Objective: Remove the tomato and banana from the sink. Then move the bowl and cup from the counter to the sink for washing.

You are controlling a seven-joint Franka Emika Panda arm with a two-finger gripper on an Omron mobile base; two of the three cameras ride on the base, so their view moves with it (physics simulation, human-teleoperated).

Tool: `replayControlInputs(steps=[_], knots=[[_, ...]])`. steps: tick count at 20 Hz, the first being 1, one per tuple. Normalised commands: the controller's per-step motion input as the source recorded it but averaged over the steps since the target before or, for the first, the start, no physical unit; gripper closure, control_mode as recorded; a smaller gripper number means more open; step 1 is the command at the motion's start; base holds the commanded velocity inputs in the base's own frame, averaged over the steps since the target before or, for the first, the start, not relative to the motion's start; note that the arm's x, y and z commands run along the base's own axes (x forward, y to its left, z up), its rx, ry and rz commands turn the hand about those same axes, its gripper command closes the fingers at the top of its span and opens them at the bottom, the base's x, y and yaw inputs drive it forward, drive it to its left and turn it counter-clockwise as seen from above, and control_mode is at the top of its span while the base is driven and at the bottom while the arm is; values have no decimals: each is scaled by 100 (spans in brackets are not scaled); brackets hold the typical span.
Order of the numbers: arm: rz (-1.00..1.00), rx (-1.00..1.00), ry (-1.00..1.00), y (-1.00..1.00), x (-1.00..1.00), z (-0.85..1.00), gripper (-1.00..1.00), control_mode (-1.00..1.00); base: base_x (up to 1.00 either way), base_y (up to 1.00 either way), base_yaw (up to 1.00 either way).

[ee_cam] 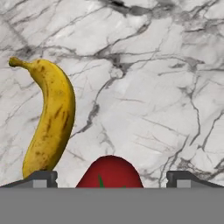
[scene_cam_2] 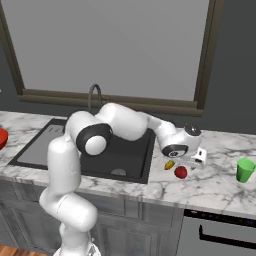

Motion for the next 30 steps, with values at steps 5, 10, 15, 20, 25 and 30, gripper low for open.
replayControlInputs(steps=[5,10,15,20,25,30], knots=[[0,-1,-16,-5,-6,29,-100,-100,0,0,0],[0,-4,-3,-8,-4,29,-100,-100,0,0,0],[-1,-8,3,-8,0,31,-100,-100,0,0,0],[0,-8,9,-14,-3,25,-100,-100,0,0,0],[-1,-5,15,-15,-7,19,-100,-100,0,0,0],[0,-7,13,-11,-6,16,-100,-100,0,0,0]])
